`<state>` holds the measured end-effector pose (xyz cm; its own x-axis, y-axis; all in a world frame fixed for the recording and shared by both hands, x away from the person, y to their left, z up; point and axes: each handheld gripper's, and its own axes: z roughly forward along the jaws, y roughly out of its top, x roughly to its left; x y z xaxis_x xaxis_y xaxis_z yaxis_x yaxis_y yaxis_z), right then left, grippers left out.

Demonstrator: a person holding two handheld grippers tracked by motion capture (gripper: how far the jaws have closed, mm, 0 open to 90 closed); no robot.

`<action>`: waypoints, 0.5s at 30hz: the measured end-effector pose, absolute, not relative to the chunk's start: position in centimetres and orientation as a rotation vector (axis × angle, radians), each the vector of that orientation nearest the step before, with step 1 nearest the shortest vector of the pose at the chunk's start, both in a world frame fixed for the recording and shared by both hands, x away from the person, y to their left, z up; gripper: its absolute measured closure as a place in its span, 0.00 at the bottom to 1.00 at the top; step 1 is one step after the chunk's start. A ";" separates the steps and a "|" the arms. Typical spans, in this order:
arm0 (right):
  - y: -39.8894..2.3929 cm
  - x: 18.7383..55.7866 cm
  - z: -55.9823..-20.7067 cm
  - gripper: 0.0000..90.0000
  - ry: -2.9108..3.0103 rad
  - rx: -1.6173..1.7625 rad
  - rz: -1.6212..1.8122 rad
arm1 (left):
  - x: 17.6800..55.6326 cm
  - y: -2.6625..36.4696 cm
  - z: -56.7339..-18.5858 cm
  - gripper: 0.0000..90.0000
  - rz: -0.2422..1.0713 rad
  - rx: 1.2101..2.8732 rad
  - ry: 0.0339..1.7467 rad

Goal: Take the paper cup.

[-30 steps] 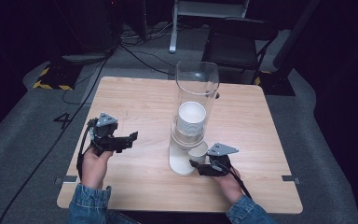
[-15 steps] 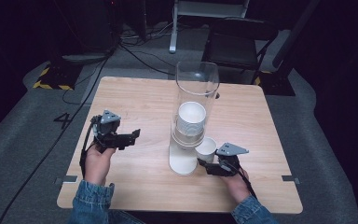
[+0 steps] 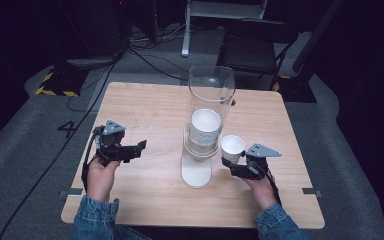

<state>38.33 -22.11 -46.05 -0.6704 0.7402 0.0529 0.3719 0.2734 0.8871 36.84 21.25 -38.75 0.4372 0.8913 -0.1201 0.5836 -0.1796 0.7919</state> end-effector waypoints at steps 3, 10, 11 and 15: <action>-22.8 38.9 -45.6 0.37 2.152 1.020 1.362 | 36.5 21.4 -38.8 0.17 0.480 1.879 1.257; -25.1 40.3 -44.7 0.37 2.089 1.083 1.349 | 36.1 21.8 -39.1 0.17 0.483 1.897 1.265; -25.5 40.5 -44.6 0.37 2.072 1.082 1.360 | 36.0 21.8 -39.1 0.17 0.483 1.895 1.269; -26.6 41.5 -44.8 0.37 2.060 1.124 1.320 | 35.6 22.1 -39.3 0.17 0.489 1.895 1.282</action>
<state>41.47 -26.60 -44.76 -0.5696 0.8200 0.0572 0.3944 0.2116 0.8943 35.60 22.14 -39.27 0.4172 0.9025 -0.1071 0.6019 -0.1861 0.7766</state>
